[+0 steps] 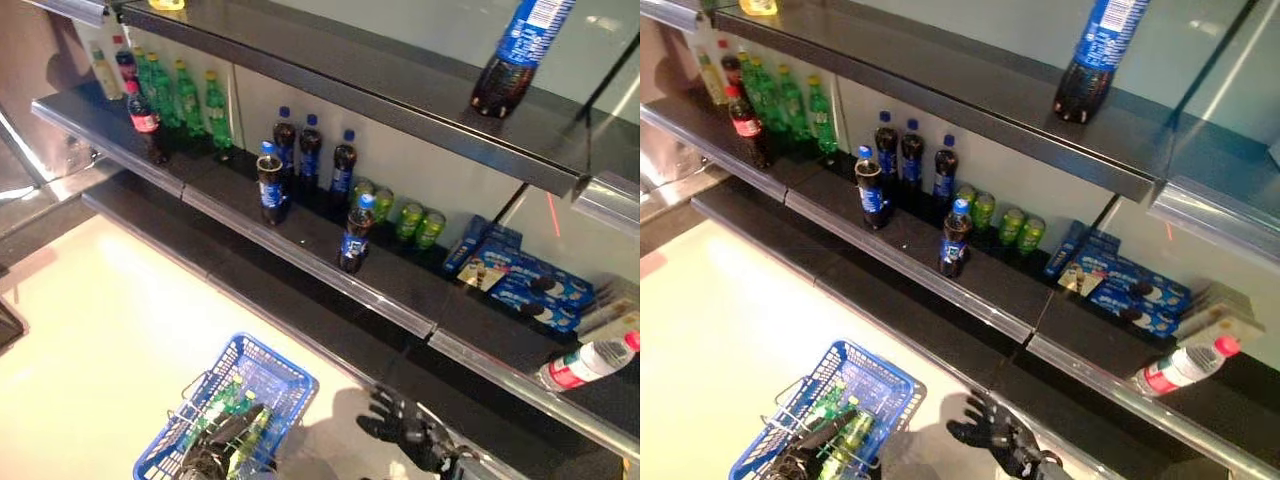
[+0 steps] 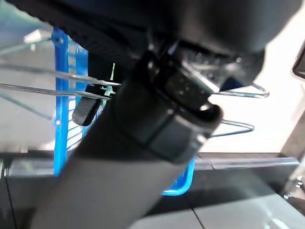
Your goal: Pick up the drink and place into the basket.
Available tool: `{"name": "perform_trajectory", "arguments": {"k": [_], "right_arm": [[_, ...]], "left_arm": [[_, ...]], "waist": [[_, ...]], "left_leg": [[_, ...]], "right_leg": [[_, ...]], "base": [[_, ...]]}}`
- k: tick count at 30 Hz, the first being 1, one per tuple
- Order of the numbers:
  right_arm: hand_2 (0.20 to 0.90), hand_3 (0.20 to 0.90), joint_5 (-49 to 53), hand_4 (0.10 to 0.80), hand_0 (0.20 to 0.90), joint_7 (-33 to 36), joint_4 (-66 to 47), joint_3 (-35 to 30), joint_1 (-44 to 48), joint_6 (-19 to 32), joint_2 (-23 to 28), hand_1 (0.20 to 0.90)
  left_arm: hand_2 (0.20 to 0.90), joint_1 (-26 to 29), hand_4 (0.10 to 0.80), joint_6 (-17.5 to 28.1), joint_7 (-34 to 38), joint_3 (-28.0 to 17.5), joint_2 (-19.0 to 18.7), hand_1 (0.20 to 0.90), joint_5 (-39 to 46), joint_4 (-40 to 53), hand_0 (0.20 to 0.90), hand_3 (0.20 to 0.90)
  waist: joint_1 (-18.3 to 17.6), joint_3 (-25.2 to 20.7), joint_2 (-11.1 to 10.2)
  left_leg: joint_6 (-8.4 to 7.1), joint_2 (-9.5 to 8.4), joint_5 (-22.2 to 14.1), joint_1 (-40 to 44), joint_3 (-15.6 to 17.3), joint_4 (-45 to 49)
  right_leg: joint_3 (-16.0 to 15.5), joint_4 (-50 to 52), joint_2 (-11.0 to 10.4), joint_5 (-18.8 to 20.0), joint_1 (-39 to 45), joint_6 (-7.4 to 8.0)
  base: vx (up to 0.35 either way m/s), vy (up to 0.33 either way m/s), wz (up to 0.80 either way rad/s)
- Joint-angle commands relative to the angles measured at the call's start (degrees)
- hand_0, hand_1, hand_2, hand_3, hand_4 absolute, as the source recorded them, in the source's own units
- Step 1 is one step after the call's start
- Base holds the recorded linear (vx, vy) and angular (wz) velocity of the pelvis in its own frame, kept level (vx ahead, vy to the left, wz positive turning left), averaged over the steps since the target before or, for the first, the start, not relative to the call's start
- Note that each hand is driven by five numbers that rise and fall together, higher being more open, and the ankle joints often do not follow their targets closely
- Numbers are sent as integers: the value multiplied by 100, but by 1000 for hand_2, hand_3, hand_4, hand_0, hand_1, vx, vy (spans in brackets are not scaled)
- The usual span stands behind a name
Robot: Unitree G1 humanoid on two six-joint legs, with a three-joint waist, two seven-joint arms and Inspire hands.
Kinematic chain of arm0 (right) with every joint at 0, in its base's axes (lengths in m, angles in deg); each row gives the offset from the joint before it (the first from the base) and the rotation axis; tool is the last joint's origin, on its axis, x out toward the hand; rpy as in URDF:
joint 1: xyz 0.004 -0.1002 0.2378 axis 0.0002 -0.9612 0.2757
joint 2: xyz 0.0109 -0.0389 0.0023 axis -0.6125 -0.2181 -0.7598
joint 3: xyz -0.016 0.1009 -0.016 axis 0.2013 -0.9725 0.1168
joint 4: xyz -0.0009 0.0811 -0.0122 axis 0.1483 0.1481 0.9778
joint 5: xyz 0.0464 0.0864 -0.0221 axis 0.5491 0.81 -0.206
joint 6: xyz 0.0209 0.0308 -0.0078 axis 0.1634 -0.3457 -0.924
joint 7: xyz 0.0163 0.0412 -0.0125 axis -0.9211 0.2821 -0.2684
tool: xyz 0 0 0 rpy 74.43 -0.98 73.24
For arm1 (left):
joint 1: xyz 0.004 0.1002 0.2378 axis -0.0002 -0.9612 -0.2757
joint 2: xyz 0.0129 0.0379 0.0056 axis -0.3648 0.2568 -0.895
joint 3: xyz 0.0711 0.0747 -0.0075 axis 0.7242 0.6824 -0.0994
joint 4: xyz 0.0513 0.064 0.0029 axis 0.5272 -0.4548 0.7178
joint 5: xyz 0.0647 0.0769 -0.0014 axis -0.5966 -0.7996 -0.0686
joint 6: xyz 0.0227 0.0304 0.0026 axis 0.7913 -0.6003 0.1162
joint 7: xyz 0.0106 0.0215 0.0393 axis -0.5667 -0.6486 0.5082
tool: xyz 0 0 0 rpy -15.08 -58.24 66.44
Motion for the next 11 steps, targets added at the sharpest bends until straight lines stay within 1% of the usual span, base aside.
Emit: {"name": "perform_trajectory", "arguments": {"k": [1,2,4,5,8,11], "right_arm": [[900,900,-641,800,900,434,638,-52,289,502,-72,900],[900,900,-894,800,900,475,1214,-167,360,470,-221,900],[900,900,-1403,800,900,636,1949,-228,438,590,-336,900],[900,900,-1403,800,900,636,1949,-228,438,590,-336,900],[900,900,-1396,800,900,553,2911,-437,528,669,-494,900],[900,900,-1496,800,900,633,3319,-604,618,721,-539,900]], "left_arm": [[300,228,100,609,-304,-28,99,300,-652,28,300,200],[300,301,100,576,-239,-118,173,300,-732,-360,300,200],[300,381,100,522,-200,-200,219,300,-882,-817,300,200],[300,381,100,522,-200,-200,219,300,-882,-817,300,200],[300,494,100,539,-241,-256,283,300,-1080,-1390,300,200],[300,543,100,643,-327,-359,321,300,-1057,-1710,300,200]], "waist": [[39,-315,269],[17,-330,287],[6,-322,314],[6,-322,314],[13,-309,350],[4,-320,371]], "left_leg": [[-243,387,-267,275,383,151],[-253,397,-272,269,416,121],[-261,403,-277,287,452,67],[-261,403,-277,287,452,67],[-293,423,-284,306,486,-15],[-311,424,-320,311,517,-15]], "right_leg": [[220,-421,-209,643,-3,109],[206,-467,-207,653,-15,108],[201,-532,-205,670,-9,107],[201,-532,-205,670,-9,107],[168,-631,-201,708,4,116],[142,-669,-197,713,18,116]], "base": [[-75,-7,-18],[-67,-2,-16],[-56,7,-9],[-43,7,-13],[-47,6,-15],[-14,9,-4]]}}
